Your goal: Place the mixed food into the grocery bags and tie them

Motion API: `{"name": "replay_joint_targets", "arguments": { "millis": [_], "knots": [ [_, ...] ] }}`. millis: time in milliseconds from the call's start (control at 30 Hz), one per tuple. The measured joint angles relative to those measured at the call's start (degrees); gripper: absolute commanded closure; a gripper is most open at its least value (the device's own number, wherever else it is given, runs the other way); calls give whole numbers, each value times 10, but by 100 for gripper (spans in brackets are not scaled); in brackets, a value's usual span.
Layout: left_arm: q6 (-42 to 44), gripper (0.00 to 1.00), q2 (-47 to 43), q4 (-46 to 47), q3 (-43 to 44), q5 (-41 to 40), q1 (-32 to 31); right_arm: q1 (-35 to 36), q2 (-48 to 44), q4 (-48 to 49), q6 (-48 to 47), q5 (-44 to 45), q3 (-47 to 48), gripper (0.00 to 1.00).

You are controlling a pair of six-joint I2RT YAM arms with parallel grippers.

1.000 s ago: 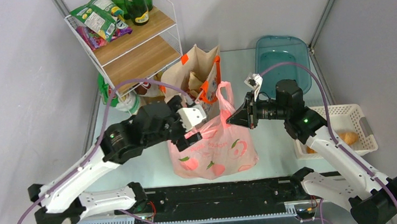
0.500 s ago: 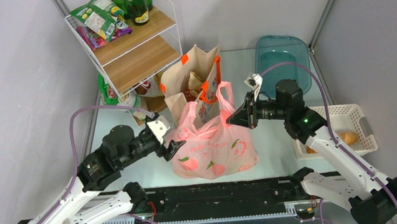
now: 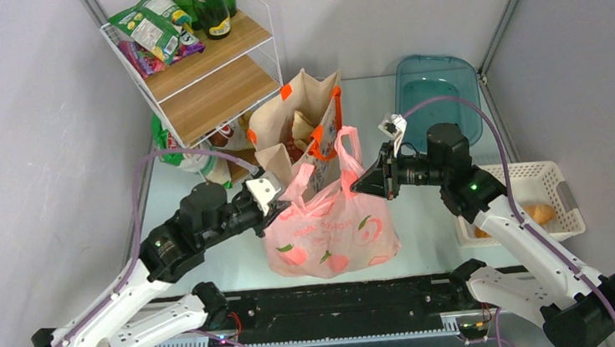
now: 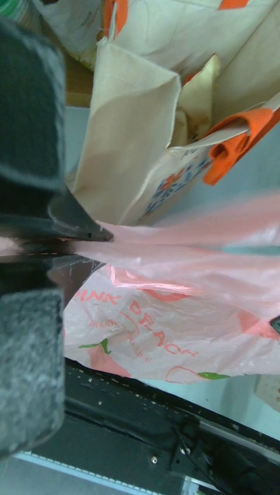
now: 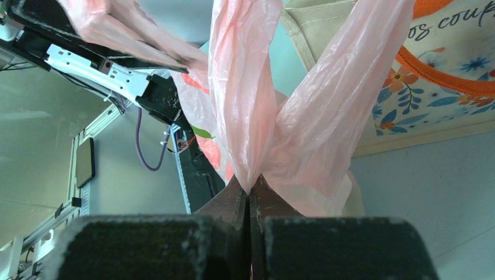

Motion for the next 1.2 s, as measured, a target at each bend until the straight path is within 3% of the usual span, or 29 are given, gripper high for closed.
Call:
{"name": "replay_joint_targets", "arguments": {
  "millis": [100, 500, 767, 1000, 1200],
  "knots": [
    [2, 100, 12, 0, 0, 4, 2, 0, 0, 0, 0, 0, 0, 100],
    [48, 100, 90, -36, 90, 89, -4, 6, 0, -1, 0, 20, 0, 100],
    [105, 100, 190, -118, 159, -3, -68, 13, 2, -28, 2, 59, 13, 100],
    [162, 100, 209, -162, 183, -102, -130, 30, 13, -32, 4, 83, 16, 100],
    [186, 100, 219, -180, 191, -136, -145, 51, 18, -32, 4, 99, 22, 100]
  ]
}}
